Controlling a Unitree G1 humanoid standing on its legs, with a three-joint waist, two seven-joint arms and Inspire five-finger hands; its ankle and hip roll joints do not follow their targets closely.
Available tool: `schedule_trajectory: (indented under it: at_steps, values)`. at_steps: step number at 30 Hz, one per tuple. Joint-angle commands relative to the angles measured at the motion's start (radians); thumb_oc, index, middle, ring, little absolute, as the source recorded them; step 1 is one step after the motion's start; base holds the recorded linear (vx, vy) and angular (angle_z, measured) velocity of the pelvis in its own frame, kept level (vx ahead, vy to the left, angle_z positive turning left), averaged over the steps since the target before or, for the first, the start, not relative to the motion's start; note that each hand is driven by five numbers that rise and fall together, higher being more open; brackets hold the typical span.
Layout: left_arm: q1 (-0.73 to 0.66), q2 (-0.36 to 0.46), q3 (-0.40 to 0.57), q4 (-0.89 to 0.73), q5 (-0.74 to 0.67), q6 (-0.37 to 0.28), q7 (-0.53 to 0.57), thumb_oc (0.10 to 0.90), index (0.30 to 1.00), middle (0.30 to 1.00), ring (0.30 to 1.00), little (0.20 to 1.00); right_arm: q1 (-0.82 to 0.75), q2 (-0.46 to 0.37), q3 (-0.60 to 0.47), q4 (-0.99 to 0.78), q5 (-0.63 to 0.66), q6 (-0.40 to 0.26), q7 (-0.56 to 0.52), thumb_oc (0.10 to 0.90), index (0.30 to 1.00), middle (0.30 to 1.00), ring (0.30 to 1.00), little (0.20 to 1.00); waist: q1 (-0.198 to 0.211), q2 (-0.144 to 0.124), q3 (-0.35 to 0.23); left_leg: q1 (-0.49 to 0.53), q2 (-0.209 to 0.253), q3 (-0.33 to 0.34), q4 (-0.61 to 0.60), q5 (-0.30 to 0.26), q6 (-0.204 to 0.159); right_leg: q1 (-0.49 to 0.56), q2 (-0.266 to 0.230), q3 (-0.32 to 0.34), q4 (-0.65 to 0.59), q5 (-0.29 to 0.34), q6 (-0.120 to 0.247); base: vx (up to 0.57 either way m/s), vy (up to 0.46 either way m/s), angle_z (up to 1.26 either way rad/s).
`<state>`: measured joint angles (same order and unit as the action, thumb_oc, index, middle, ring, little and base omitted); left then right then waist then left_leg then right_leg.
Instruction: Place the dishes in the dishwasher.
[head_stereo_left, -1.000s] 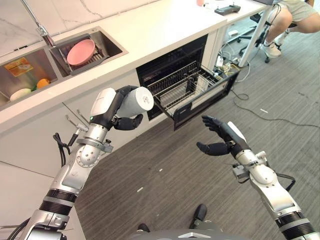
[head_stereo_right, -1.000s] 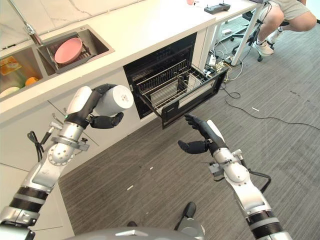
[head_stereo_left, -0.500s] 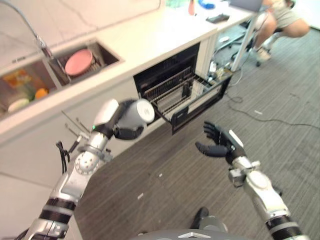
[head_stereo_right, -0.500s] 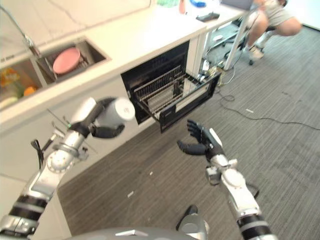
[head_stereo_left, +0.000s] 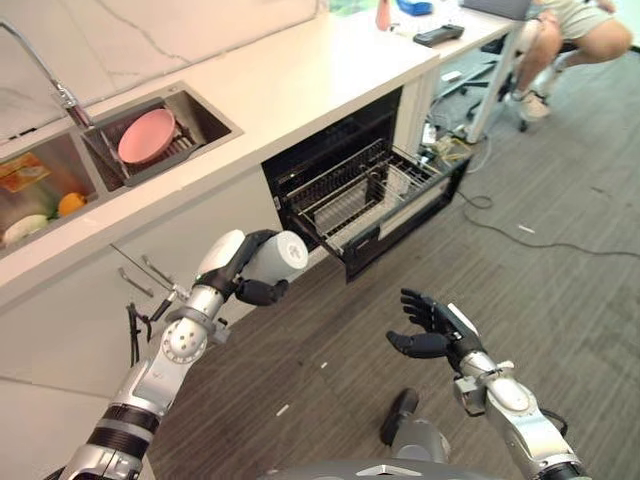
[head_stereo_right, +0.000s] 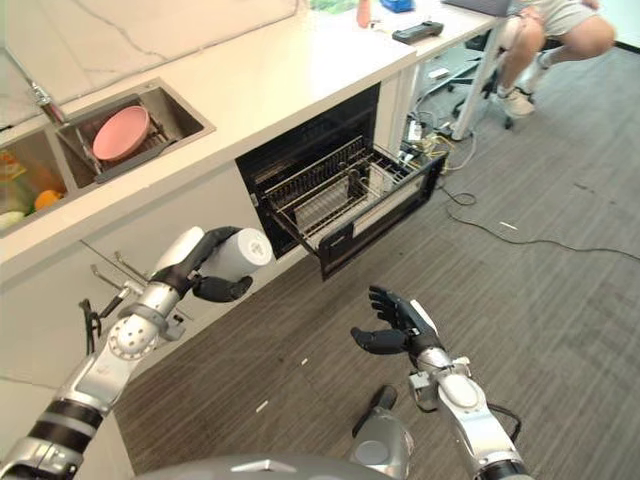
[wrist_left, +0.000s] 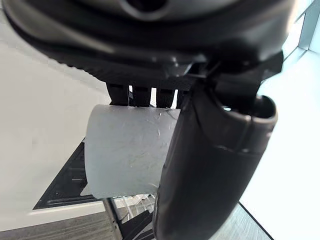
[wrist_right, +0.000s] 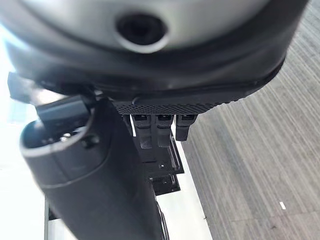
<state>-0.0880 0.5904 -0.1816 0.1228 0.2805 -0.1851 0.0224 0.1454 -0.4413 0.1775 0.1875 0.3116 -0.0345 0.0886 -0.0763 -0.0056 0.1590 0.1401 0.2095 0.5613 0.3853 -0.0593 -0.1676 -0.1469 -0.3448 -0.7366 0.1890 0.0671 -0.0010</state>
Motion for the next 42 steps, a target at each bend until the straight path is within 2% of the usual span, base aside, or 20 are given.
schedule_trajectory:
  at_steps: [1, 2, 5, 6, 7, 8, 9, 12, 15, 16, 20, 21, 23, 24, 28, 30, 31, 33, 37, 42]
  values:
    - [-0.149, 0.051, 0.031, -0.095, -0.052, -0.084, 0.074, 0.4, 0.3, 0.3, 0.3, 0.3, -0.096, -0.052, -0.083, -0.155, -0.032, -0.116, -0.028, 0.8, 0.9, 0.9, 0.9, 0.9, 0.006, -0.047, -0.005, -0.025, -0.007, 0.073, 0.306, 0.126, -0.094, 0.171, 0.097, -0.019, -0.133, -0.089, 0.077, 0.46, -0.576, -0.39]
    - [-0.148, 0.052, 0.032, -0.096, -0.052, -0.084, 0.074, 0.4, 0.3, 0.3, 0.3, 0.3, -0.097, -0.051, -0.083, -0.155, -0.034, -0.116, -0.029, 0.8, 0.9, 0.9, 0.9, 0.9, 0.008, -0.046, -0.003, -0.028, 0.0, 0.074, 0.316, 0.124, -0.094, 0.171, 0.102, -0.017, -0.134, -0.092, 0.072, 0.36, -0.435, -0.54]
    - [-0.116, 0.049, 0.044, -0.103, -0.058, -0.074, 0.06, 0.4, 0.3, 0.3, 0.3, 0.3, -0.111, -0.056, -0.064, -0.144, -0.042, -0.113, -0.026, 0.8, 0.9, 0.9, 0.9, 0.9, 0.041, -0.029, -0.008, -0.083, -0.042, 0.029, 0.16, 0.04, -0.053, 0.201, 0.155, -0.012, -0.161, -0.121, 0.056, 0.23, -0.096, -0.41]
    - [-0.094, 0.043, 0.045, -0.116, -0.059, -0.081, 0.045, 0.4, 0.3, 0.3, 0.3, 0.3, -0.117, -0.056, -0.052, -0.135, -0.047, -0.112, -0.021, 0.8, 0.9, 0.9, 0.9, 0.9, 0.043, -0.03, -0.018, -0.107, -0.001, 0.083, 0.037, 0.001, -0.013, 0.235, 0.148, -0.023, -0.196, -0.121, 0.077, 0.15, 0.021, -0.42]
    - [-0.089, 0.044, 0.048, -0.119, -0.06, -0.081, 0.043, 0.4, 0.3, 0.3, 0.3, 0.3, -0.118, -0.056, -0.049, -0.133, -0.047, -0.113, -0.021, 0.8, 0.9, 0.9, 0.9, 0.9, 0.044, -0.031, -0.022, -0.104, -0.007, 0.089, 0.027, 0.001, -0.007, 0.235, 0.148, -0.02, -0.205, -0.113, 0.08, 0.23, 0.004, -0.33]
    - [-0.079, 0.042, 0.052, -0.115, -0.066, -0.078, 0.042, 0.4, 0.3, 0.3, 0.3, 0.3, -0.124, -0.057, -0.041, -0.131, -0.054, -0.111, -0.02, 0.8, 0.9, 0.9, 0.9, 0.9, 0.051, -0.037, -0.025, -0.135, 0.023, 0.098, -0.012, 0.005, 0.006, 0.255, 0.154, -0.013, -0.219, -0.125, 0.079, 0.19, 0.016, -0.11]
    - [-0.059, 0.046, 0.067, -0.113, -0.07, -0.073, 0.043, 0.4, 0.3, 0.3, 0.3, 0.3, -0.138, -0.058, -0.027, -0.133, -0.057, -0.111, -0.015, 0.8, 0.9, 0.9, 0.9, 0.9, 0.064, -0.042, -0.029, -0.158, 0.041, 0.071, -0.071, 0.031, 0.013, 0.263, 0.176, 0.018, -0.231, -0.139, 0.071, 0.3, 0.02, -0.17]
    - [-0.017, 0.063, 0.101, -0.119, -0.071, -0.075, 0.045, 0.4, 0.3, 0.3, 0.3, 0.3, -0.166, -0.052, 0.019, -0.11, -0.061, -0.117, -0.001, 0.8, 0.9, 0.9, 0.9, 0.9, 0.098, -0.041, -0.018, -0.182, 0.143, -0.013, -0.257, 0.207, -0.035, 0.313, 0.196, 0.077, -0.228, -0.165, 0.082, 0.35, 0.108, -0.78]
    - [-0.012, 0.078, 0.111, -0.131, -0.068, -0.075, 0.036, 0.4, 0.3, 0.3, 0.3, 0.3, -0.168, -0.054, 0.026, -0.116, -0.057, -0.12, 0.003, 0.8, 0.9, 0.9, 0.9, 0.9, 0.092, -0.032, -0.026, -0.149, 0.15, 0.032, -0.305, 0.225, -0.044, 0.331, 0.207, 0.085, -0.22, -0.173, 0.089, 0.32, 0.14, -0.66]
    - [-0.003, 0.082, 0.116, -0.139, -0.074, -0.075, 0.03, 0.4, 0.3, 0.3, 0.3, 0.3, -0.161, -0.053, 0.031, -0.118, -0.054, -0.119, 0.008, 0.8, 0.9, 0.9, 0.9, 0.9, 0.098, -0.016, -0.041, -0.12, 0.113, 0.043, -0.335, 0.212, -0.034, 0.344, 0.204, 0.105, -0.21, -0.18, 0.099, 0.3, 0.2, -0.23]
    - [-0.014, 0.087, 0.1, -0.143, -0.08, -0.079, 0.02, 0.4, 0.3, 0.3, 0.3, 0.3, -0.149, -0.04, 0.027, -0.122, -0.057, -0.115, 0.019, 0.8, 0.9, 0.9, 0.9, 0.9, 0.102, -0.014, -0.049, -0.124, 0.046, 0.045, -0.328, 0.181, -0.007, 0.366, 0.146, 0.105, -0.147, -0.19, 0.12, 0.3, 0.297, -0.27]
    - [-0.016, 0.09, 0.099, -0.145, -0.081, -0.08, 0.02, 0.4, 0.3, 0.3, 0.3, 0.3, -0.146, -0.031, 0.035, -0.122, -0.071, -0.112, 0.027, 0.8, 0.9, 0.9, 0.9, 0.9, 0.105, -0.01, -0.051, -0.109, -0.002, 0.043, -0.343, 0.153, 0.029, 0.352, 0.101, 0.11, -0.058, -0.186, 0.131, 0.14, 0.218, 0.13]
    - [-0.023, 0.091, 0.094, -0.145, -0.081, -0.08, 0.017, 0.4, 0.3, 0.3, 0.3, 0.3, -0.145, -0.028, 0.036, -0.121, -0.086, -0.11, 0.033, 0.8, 0.9, 0.9, 0.9, 0.9, 0.104, -0.012, -0.052, -0.095, -0.04, 0.046, -0.358, 0.132, 0.061, 0.331, 0.051, 0.109, 0.03, -0.176, 0.154, 0.22, 0.348, 0.23]
    - [-0.027, 0.096, 0.091, -0.149, -0.08, -0.079, 0.014, 0.4, 0.3, 0.3, 0.3, 0.3, -0.152, -0.023, 0.042, -0.123, -0.104, -0.105, 0.038, 0.8, 0.9, 0.9, 0.9, 0.9, 0.095, -0.011, -0.054, -0.062, -0.092, 0.04, -0.381, 0.095, 0.105, 0.299, -0.025, 0.12, 0.166, -0.119, 0.185, 0.23, 0.381, 0.27]
    - [-0.034, 0.109, 0.096, -0.155, -0.074, -0.071, 0.024, 0.4, 0.3, 0.3, 0.3, 0.3, -0.181, -0.003, 0.054, -0.121, -0.114, -0.103, 0.036, 0.8, 0.9, 0.9, 0.9, 0.9, 0.078, -0.01, -0.036, 0.011, -0.171, 0.035, -0.443, 0.044, 0.171, 0.172, -0.137, 0.176, 0.381, -0.038, 0.227, 0.2, 0.284, 0.26]
    - [-0.031, 0.105, 0.103, -0.158, -0.076, -0.07, 0.025, 0.4, 0.3, 0.3, 0.3, 0.3, -0.184, 0.0, 0.057, -0.121, -0.114, -0.097, 0.037, 0.8, 0.9, 0.9, 0.9, 0.9, 0.087, -0.011, -0.044, 0.011, -0.181, 0.03, -0.467, 0.051, 0.165, 0.172, -0.126, 0.165, 0.302, -0.07, 0.214, 0.12, 0.003, -0.14]
    - [-0.036, 0.095, 0.097, -0.16, -0.083, -0.074, 0.03, 0.4, 0.3, 0.3, 0.3, 0.3, -0.192, -0.001, 0.058, -0.118, -0.109, -0.1, 0.033, 0.8, 0.9, 0.9, 0.9, 0.9, 0.079, -0.01, -0.048, 0.0, -0.177, -0.003, -0.467, 0.058, 0.148, 0.141, -0.069, 0.17, 0.14, -0.071, 0.199, 0.06, -0.092, 0.0]
    - [-0.048, 0.091, 0.088, -0.163, -0.079, -0.081, 0.035, 0.4, 0.3, 0.3, 0.3, 0.3, -0.196, -0.005, 0.059, -0.119, -0.107, -0.106, 0.029, 0.8, 0.9, 0.9, 0.9, 0.9, 0.063, -0.013, -0.048, 0.0, -0.172, -0.006, -0.468, 0.061, 0.14, 0.123, -0.045, 0.199, 0.065, -0.052, 0.207, 0.06, -0.105, 0.12]
    - [-0.048, 0.06, 0.103, -0.152, -0.088, -0.083, 0.03, 0.4, 0.3, 0.3, 0.3, 0.3, -0.151, 0.012, 0.04, -0.14, -0.081, -0.107, 0.038, 0.8, 0.9, 0.9, 0.9, 0.9, 0.077, -0.027, -0.089, -0.014, -0.134, 0.034, -0.466, 0.095, 0.109, 0.222, 0.033, 0.145, -0.13, -0.034, 0.203, 0.07, -0.132, 0.38]
    - [-0.047, 0.029, 0.098, -0.129, -0.116, -0.083, 0.025, 0.4, 0.3, 0.3, 0.3, 0.3, -0.135, 0.019, 0.039, -0.144, -0.039, -0.113, 0.052, 0.8, 0.9, 0.9, 0.9, 0.9, 0.082, -0.027, -0.111, -0.018, -0.11, 0.033, -0.466, 0.108, 0.091, 0.269, 0.09, 0.126, -0.205, -0.047, 0.179, 0.07, -0.118, -0.17]
